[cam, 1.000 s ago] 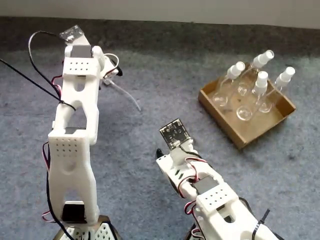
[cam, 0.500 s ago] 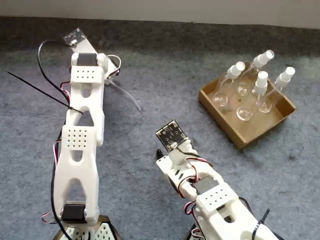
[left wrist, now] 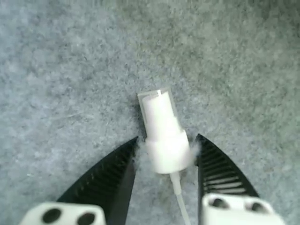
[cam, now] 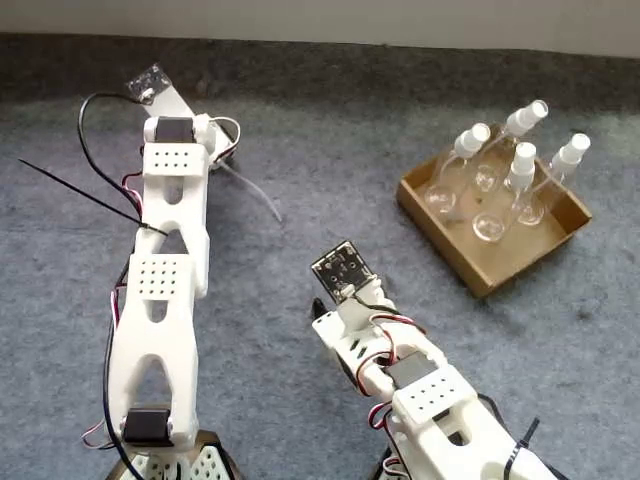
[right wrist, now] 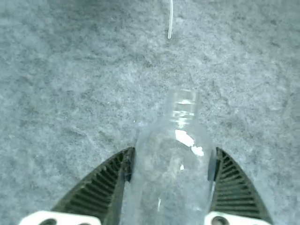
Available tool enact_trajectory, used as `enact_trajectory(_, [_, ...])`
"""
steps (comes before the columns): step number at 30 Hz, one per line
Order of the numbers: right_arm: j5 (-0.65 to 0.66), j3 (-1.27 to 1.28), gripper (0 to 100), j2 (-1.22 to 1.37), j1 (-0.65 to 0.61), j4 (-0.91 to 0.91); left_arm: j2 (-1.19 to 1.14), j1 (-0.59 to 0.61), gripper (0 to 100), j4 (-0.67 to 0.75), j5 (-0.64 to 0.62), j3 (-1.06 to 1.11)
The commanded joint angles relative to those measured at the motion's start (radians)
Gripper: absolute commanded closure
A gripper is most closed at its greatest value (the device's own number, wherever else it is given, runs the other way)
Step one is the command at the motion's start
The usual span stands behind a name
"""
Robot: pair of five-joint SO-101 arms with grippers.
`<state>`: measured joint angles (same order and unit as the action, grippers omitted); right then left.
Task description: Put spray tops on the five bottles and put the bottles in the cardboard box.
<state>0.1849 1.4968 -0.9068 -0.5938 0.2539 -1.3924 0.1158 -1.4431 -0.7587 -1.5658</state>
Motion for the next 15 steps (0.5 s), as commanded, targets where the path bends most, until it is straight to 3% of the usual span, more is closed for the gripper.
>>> enact_trajectory(1, [0.012, -0.004, 79.6, -0.031, -0.013, -0.028, 0.016, 0.03, 96, -0.026, 0.0, -0.045])
enact_trajectory(2, [0.012, -0.004, 79.6, -0.031, -0.013, -0.028, 0.016, 0.031, 100, -0.028, 0.0, -0.045])
enact_trajectory(12, [0.012, -0.004, 79.6, -0.031, -0.013, -0.028, 0.05, 0.038, 96, -0.184, 0.002, -0.099])
enact_trajectory(15, [0.012, -0.004, 79.6, -0.031, -0.013, -0.028, 0.136, 0.035, 96, -0.278, 0.08, -0.097])
